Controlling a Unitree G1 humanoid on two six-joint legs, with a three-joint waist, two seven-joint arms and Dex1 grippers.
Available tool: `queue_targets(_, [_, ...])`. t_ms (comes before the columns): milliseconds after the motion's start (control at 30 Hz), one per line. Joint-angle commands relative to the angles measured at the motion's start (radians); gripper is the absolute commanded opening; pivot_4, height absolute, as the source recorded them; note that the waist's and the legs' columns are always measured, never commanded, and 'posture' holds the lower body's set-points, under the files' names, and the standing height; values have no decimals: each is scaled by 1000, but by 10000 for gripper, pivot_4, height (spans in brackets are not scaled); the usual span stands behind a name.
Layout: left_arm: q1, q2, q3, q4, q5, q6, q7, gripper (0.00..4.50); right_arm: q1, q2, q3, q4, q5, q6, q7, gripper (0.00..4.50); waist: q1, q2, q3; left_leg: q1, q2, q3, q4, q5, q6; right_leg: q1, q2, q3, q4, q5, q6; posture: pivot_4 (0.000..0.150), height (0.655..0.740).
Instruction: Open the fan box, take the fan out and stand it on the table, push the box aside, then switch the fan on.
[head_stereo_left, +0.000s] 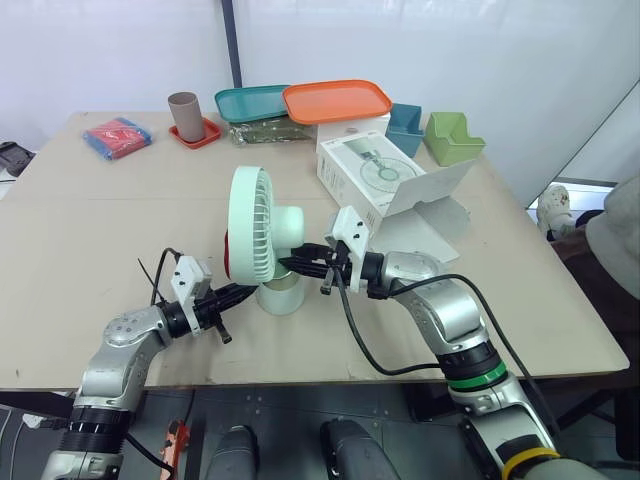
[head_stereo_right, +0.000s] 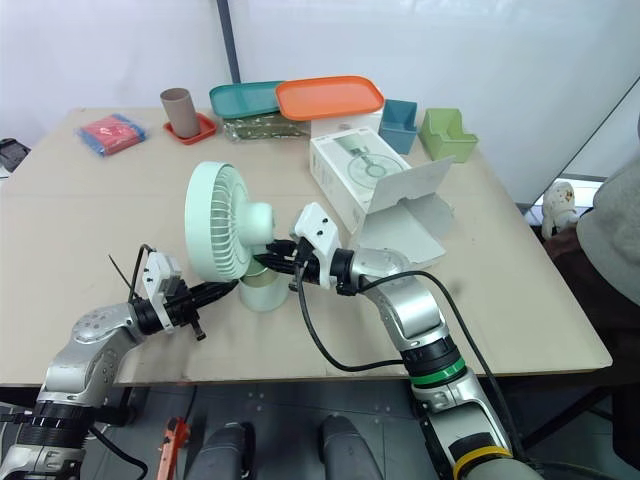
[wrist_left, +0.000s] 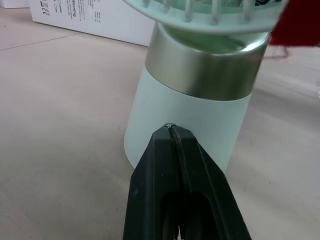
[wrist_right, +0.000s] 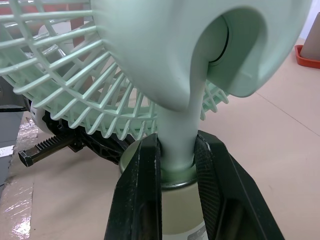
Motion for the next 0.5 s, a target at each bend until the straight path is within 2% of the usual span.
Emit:
queue_targets(33, [-22,-10,-22,-49,-7,2,-9,681,-6,11,20,-21,-5,-5,-5,3939,0,0,0,0,0,0,0,0,0,0,0,0,0,0,0,1500,7400])
queue_targets(500, [-5,10,23,-92,-23,18,13,681,-15,9,13,-11,-1,-7,2,3939,0,0,0,0,0,0,0,0,0,0,0,0,0,0,0,1500,7400])
